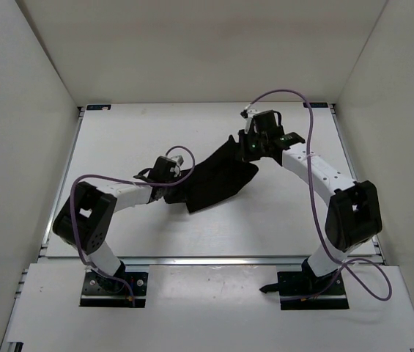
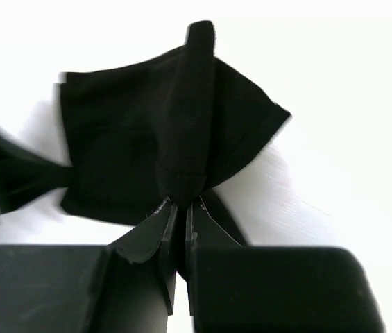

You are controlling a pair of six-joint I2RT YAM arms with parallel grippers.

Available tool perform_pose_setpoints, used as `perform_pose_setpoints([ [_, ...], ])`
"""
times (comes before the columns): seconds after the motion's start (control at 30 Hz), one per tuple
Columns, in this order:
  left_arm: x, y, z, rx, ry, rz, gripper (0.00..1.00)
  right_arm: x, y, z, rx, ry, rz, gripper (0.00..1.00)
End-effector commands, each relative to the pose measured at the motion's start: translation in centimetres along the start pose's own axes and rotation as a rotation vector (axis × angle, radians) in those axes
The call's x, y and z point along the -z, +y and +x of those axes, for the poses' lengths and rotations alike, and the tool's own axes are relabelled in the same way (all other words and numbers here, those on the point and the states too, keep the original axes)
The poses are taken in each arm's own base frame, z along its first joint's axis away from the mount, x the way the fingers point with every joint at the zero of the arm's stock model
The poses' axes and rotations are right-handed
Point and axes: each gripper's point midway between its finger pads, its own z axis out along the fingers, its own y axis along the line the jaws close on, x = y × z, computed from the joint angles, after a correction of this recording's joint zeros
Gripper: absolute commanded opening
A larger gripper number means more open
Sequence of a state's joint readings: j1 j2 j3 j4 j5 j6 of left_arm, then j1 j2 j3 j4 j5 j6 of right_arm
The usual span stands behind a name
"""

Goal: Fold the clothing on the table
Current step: Fold the skirt

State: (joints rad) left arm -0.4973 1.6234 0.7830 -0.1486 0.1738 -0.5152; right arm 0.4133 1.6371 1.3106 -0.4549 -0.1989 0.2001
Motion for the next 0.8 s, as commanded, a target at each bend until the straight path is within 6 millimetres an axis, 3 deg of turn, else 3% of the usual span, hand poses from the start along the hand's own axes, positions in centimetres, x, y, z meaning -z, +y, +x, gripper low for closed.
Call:
perform_pose_setpoints([
  [0.0, -1.3, -1.6, 1.1, 0.044, 0.075, 0.071, 0.0, -0.5, 2.9, 0.2, 0.021, 0.041, -0.072, 0.0],
  [0.23, -2.8, -3.6, 0.0, 0.069, 0.083, 0.153, 0.0, -3.9, 7.4, 2.1, -0.061, 0.119, -0.212, 0.0],
  [0.43, -3.3, -3.1, 0.4, 0.096, 0.102, 0.168, 0.0, -6.5, 10.7, 3.0, -0.048, 0.179, -0.278, 0.0],
  [0.6, -3.3, -2.6, 0.3, 0.103, 0.1, 0.163, 0.0, -7.9, 11.5, 3.4, -0.065, 0.225, -0.29, 0.0],
  [0.63, -3.3, -2.5, 0.2, 0.103, 0.097, 0.166, 0.0, -7.8, 11.5, 3.3, -0.064, 0.234, -0.286, 0.04],
  [0.7, -3.1, -2.4, 0.0, 0.107, 0.096, 0.167, 0.0, -7.5, 11.5, 2.4, -0.062, 0.221, -0.274, 0.31],
  [0.77, -2.8, -2.4, -0.3, 0.11, 0.088, 0.169, 0.0, -6.5, 11.2, 1.1, -0.07, 0.194, -0.268, 0.42],
])
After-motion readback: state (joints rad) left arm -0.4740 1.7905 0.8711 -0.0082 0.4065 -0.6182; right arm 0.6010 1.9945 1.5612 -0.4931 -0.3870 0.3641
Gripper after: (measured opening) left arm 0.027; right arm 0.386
